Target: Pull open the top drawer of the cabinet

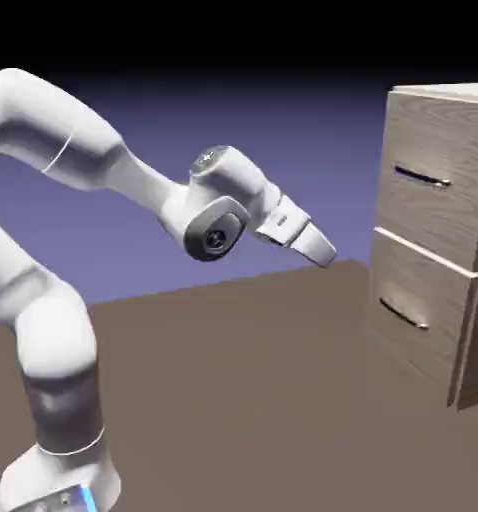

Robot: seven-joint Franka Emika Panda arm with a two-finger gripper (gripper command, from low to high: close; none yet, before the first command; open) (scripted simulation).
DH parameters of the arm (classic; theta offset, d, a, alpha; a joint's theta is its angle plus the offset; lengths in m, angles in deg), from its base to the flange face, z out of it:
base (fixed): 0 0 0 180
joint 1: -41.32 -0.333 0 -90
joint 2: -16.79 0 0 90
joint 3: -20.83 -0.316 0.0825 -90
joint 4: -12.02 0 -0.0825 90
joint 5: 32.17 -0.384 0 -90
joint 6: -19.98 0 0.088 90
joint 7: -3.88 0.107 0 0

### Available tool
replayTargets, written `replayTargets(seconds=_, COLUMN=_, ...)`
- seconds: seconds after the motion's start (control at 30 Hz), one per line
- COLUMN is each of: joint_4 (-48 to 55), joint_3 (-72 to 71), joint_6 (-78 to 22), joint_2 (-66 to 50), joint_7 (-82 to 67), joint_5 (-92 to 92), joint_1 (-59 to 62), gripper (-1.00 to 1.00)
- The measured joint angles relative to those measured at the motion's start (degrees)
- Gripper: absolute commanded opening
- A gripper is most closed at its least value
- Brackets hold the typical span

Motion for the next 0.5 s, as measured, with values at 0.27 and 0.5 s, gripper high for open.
replayTargets(seconds=0.27, joint_4=6.4, joint_3=-2.5, joint_6=-2.1, joint_2=-4.4, joint_7=-12.8, joint_5=19.9, joint_1=1.8, gripper=0.00)
replayTargets(seconds=0.5, joint_4=12.0, joint_3=-4.7, joint_6=-3.9, joint_2=-8.3, joint_7=-24.0, joint_5=37.4, joint_1=3.3, gripper=0.00)
